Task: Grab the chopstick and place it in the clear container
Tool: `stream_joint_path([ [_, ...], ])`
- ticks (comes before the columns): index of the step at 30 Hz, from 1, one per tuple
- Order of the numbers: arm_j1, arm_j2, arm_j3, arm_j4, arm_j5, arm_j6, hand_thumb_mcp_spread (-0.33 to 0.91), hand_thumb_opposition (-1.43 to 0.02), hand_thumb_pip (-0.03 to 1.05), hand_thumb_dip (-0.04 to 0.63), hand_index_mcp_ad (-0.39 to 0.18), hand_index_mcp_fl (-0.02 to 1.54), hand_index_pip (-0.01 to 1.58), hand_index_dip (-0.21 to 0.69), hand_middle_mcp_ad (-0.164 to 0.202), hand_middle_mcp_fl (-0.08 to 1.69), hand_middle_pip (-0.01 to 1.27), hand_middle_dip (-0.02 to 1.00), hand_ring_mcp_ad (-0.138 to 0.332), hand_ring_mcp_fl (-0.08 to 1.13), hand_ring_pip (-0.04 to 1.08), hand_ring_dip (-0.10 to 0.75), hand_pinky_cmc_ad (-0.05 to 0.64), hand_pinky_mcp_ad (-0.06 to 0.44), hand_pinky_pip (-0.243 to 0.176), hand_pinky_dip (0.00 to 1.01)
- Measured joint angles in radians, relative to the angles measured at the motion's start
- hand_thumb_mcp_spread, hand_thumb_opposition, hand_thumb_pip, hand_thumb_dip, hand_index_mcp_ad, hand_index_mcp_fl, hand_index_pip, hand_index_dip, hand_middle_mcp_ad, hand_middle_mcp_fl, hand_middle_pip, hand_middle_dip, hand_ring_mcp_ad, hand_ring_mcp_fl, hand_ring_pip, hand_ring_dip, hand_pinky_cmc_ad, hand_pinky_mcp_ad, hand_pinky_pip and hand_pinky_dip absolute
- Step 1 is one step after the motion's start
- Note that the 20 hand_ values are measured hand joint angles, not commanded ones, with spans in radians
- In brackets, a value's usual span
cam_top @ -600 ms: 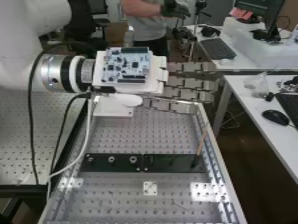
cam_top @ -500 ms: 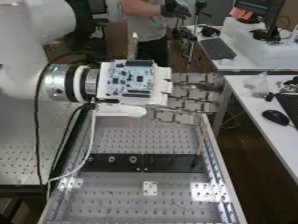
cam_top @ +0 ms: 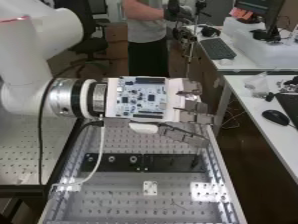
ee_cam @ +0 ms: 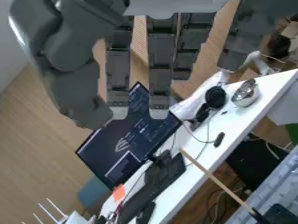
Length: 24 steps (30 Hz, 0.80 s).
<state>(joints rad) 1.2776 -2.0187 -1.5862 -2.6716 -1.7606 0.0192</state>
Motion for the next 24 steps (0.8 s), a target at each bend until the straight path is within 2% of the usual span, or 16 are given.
stream_joint_path([
  [1,-0.001,-0.006,0.004,-0.003,-0.002,0.007,0.41,-0.76,0.71,0.36,-0.188,0.22,0.98,0.237,0.058,0.56,0.16,0.58,0.023,0.2,0.08,0.3,0.328,0.265,-0.037,0.15],
  [3,-0.003,-0.016,0.012,-0.006,-0.002,0.022,0.41,-0.77,0.71,0.38,-0.188,0.22,0.95,0.253,0.058,0.56,0.17,0.62,0.023,0.2,0.08,0.33,0.349,0.26,-0.047,0.17],
  [13,0.003,-0.092,0.064,-0.016,0.054,0.135,0.41,-0.82,0.72,0.384,-0.19,0.22,0.61,0.253,0.058,0.56,0.13,0.66,0.037,0.18,0.08,0.328,0.379,0.281,-0.063,0.17],
  [15,0.004,-0.103,0.072,-0.019,0.066,0.157,0.4,-0.82,0.72,0.384,-0.19,0.23,0.61,0.253,0.058,0.57,0.13,0.66,0.035,0.18,0.09,0.342,0.379,0.281,-0.075,0.16],
  [20,0.005,-0.143,0.101,-0.03,0.081,0.224,0.39,-0.82,0.73,0.386,-0.188,0.25,0.6,0.267,0.058,0.59,0.13,0.67,0.035,0.18,0.09,0.37,0.393,0.278,-0.075,0.17],
  [24,0.009,-0.164,0.114,-0.033,0.084,0.249,0.39,-0.82,0.73,0.384,-0.19,0.29,0.66,0.267,0.058,0.59,0.13,0.67,0.037,0.18,0.09,0.372,0.393,0.281,-0.075,0.16],
])
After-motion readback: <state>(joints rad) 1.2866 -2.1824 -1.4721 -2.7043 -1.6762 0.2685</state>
